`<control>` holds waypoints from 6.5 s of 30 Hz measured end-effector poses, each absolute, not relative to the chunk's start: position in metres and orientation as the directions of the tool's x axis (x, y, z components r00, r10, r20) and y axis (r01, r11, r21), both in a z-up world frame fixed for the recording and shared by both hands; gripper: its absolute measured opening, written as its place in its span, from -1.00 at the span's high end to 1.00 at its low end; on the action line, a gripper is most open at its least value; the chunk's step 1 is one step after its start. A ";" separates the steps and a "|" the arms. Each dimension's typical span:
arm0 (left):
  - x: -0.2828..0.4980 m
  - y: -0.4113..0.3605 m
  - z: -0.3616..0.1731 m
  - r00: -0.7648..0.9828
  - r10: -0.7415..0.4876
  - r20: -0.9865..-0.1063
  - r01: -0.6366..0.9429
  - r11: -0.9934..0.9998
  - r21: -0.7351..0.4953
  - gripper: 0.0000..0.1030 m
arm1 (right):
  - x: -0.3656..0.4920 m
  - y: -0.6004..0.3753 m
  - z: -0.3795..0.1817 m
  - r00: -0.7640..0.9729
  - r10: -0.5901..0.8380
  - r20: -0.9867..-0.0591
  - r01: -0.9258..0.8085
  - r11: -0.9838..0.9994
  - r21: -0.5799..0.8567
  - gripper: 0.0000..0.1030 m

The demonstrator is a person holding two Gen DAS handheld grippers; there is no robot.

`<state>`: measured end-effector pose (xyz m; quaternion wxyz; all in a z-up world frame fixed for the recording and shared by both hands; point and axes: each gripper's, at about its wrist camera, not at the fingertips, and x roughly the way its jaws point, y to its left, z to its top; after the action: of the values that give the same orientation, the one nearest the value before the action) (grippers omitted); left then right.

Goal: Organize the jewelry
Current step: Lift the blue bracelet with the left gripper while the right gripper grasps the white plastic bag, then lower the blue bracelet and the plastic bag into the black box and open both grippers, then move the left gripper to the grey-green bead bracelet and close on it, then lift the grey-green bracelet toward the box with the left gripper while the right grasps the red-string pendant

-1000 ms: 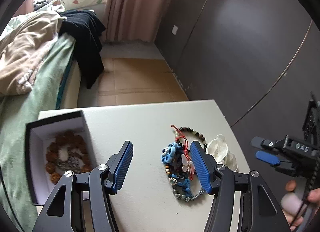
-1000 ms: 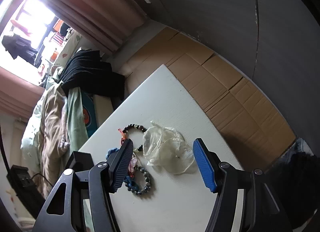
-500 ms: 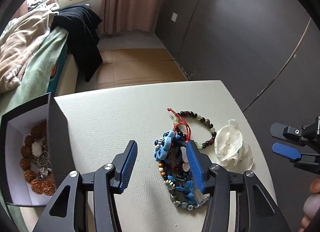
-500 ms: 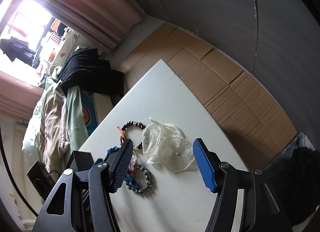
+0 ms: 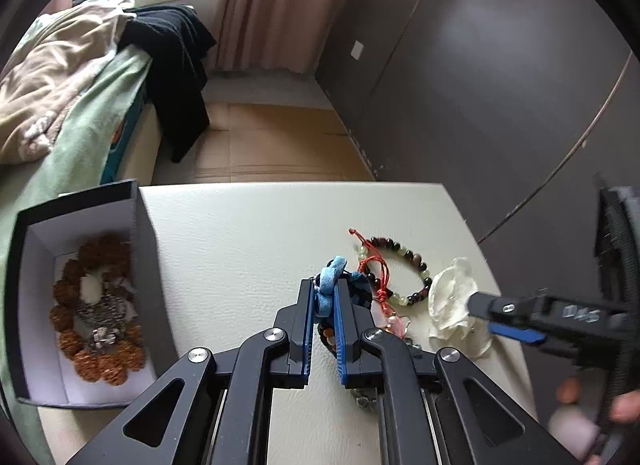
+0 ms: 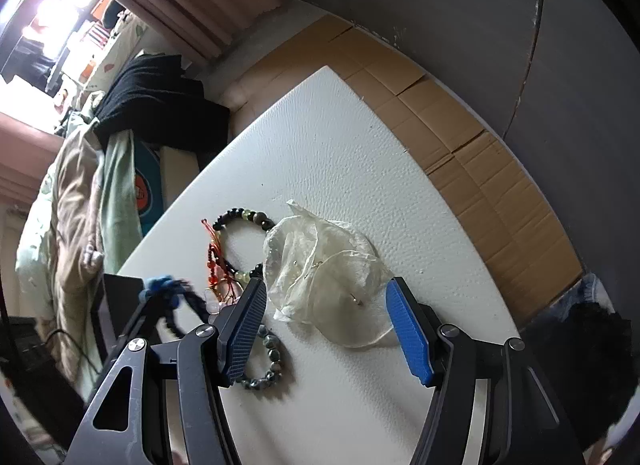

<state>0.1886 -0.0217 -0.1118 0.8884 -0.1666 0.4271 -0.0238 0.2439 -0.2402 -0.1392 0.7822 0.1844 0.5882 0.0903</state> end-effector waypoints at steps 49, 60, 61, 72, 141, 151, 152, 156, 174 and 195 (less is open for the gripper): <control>0.101 0.122 -0.019 0.831 -0.031 -0.556 -0.262 0.859 -0.440 0.82 | 0.227 -0.180 -0.099 0.438 0.318 -0.841 -0.106 0.947 0.303 -0.06; 0.098 0.133 -0.019 0.835 -0.029 -0.549 -0.278 0.839 -0.467 0.82 | 0.237 -0.193 -0.133 0.364 0.281 -0.888 -0.016 0.955 0.295 0.89; 0.099 0.133 -0.020 0.835 -0.030 -0.549 -0.278 0.838 -0.469 0.82 | 0.236 -0.197 -0.130 0.378 0.287 -0.880 -0.011 0.952 0.306 0.89; 0.097 0.134 -0.018 0.835 -0.022 -0.549 -0.282 0.841 -0.462 0.82 | 0.210 -0.185 -0.078 0.484 0.493 -0.723 -0.146 0.860 0.489 0.89; 0.146 -0.034 -0.077 0.677 -0.222 -0.702 0.039 0.963 -0.267 -0.50 | 0.214 -0.257 -0.084 0.443 0.447 -0.777 -0.036 0.875 0.482 -0.22; 0.158 -0.075 -0.125 0.573 -0.184 -0.798 0.080 0.982 -0.170 -0.23 | 0.217 -0.277 -0.085 0.429 0.504 -0.750 -0.002 0.831 0.557 -0.22; 0.159 -0.076 -0.128 0.565 -0.179 -0.805 0.082 0.984 -0.160 -0.22 | 0.217 -0.278 -0.085 0.430 0.506 -0.748 0.000 0.828 0.560 -0.22; 0.163 -0.077 -0.143 0.528 -0.158 -0.834 0.067 0.987 -0.144 -0.13 | 0.220 -0.279 -0.087 0.430 0.494 -0.756 0.015 0.833 0.553 -0.22; 0.156 -0.056 -0.114 0.560 -0.219 -0.799 0.076 0.974 -0.213 0.83 | 0.220 -0.236 -0.099 0.356 0.467 -0.810 -0.065 0.877 0.476 -0.22; 0.128 0.024 -0.047 0.721 -0.245 -0.649 -0.014 0.930 -0.367 0.84 | 0.217 -0.170 -0.122 0.292 0.418 -0.860 -0.175 0.908 0.381 -0.22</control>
<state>0.1277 0.0238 -0.0475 0.9107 -0.1759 0.3684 -0.0635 0.2171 -0.1700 -0.1218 0.7967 0.1072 0.5649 0.1861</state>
